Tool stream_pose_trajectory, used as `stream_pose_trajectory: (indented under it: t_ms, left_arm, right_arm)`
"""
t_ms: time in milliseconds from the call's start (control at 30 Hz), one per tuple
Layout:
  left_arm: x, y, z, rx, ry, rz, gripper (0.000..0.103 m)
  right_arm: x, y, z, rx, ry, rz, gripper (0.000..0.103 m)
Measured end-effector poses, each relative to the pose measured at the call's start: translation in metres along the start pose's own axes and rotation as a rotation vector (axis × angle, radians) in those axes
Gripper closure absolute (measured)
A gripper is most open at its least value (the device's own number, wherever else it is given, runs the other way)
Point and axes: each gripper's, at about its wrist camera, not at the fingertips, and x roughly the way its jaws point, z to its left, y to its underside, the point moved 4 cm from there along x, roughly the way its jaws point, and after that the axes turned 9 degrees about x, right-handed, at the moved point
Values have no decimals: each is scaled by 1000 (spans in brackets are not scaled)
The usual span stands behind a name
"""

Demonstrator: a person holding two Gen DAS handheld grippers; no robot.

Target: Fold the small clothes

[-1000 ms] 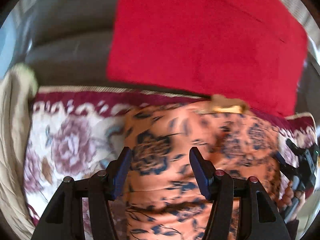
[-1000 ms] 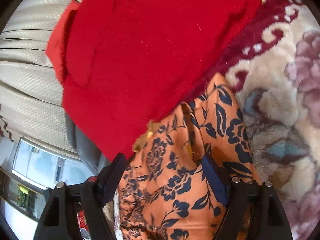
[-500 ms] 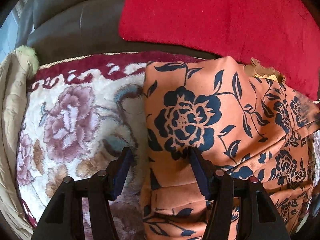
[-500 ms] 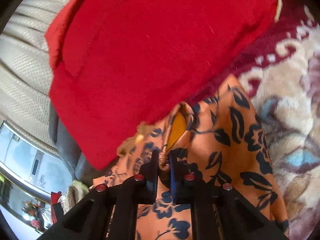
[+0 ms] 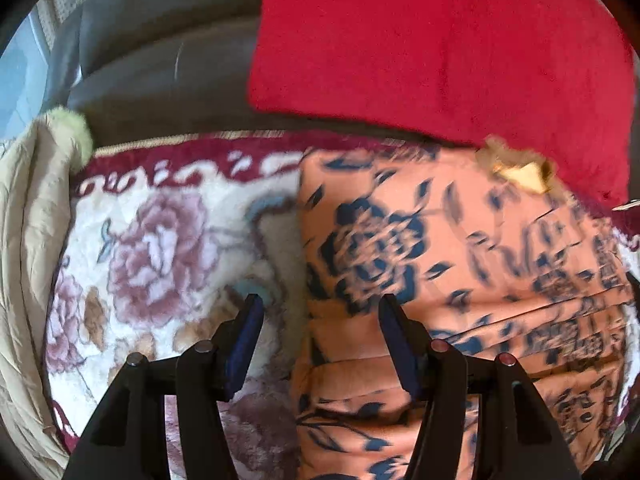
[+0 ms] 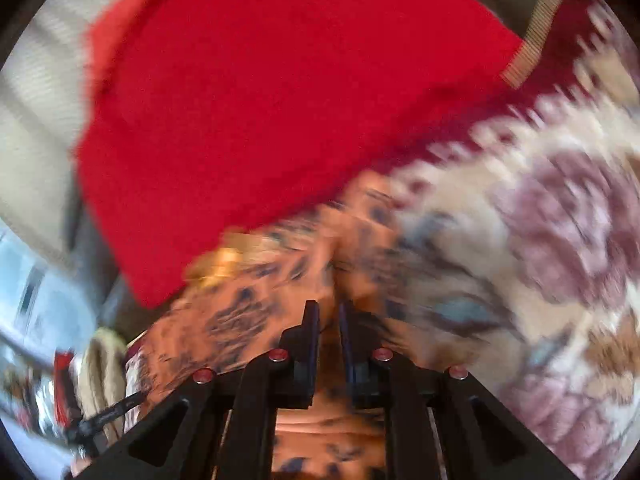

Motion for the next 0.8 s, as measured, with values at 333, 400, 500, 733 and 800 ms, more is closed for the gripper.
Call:
stream_pose_trajectory:
  t_ms: [333, 400, 500, 733, 800]
  left_arm:
    - [42, 16, -21, 83, -64, 118, 30]
    - [36, 18, -17, 63, -47, 98, 30]
    - [14, 24, -12, 67, -27, 88, 30]
    - [-57, 88, 6, 86, 58, 4, 30]
    - [-66, 117, 15, 82, 90, 10, 30]
  right_arm:
    - [-14, 12, 39, -112, -167, -20, 7]
    - [7, 25, 41, -192, -51, 22, 9]
    - [23, 32, 26, -210, 50, 62, 28]
    - [-61, 45, 30, -179, -163, -11, 27]
    - [-85, 64, 29, -194, -210, 2, 27]
